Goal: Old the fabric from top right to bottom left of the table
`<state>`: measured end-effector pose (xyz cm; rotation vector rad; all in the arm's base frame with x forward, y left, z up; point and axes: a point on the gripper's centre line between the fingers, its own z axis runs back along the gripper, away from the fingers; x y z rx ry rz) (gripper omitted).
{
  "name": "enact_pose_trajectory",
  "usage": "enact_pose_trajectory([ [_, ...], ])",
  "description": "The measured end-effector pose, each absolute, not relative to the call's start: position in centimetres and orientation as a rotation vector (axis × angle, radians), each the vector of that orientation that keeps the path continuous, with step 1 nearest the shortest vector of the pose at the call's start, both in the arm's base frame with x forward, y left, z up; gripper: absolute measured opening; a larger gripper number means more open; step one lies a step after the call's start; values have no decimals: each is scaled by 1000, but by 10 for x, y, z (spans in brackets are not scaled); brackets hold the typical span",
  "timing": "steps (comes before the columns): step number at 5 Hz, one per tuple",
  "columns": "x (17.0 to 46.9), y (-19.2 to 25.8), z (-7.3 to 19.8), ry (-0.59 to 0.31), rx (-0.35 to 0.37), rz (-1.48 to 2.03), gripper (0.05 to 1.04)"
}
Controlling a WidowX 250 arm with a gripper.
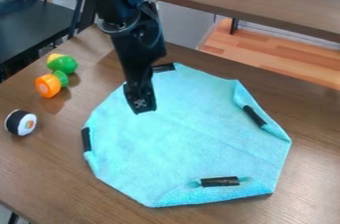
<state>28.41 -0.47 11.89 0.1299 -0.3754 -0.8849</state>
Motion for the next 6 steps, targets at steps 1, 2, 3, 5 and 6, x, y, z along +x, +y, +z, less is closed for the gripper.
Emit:
enact_pose_trajectory([
  [1, 283, -4, 112, -353, 119, -874, 999],
  [2, 296, -12, 96, -359, 122, -724, 999],
  [3, 311, -23, 79, -402, 96, -625, 999],
  [5, 350, -74, 54, -495, 18, -408, 999],
  [6, 373, -93, 55, -560, -3, -321, 999],
])
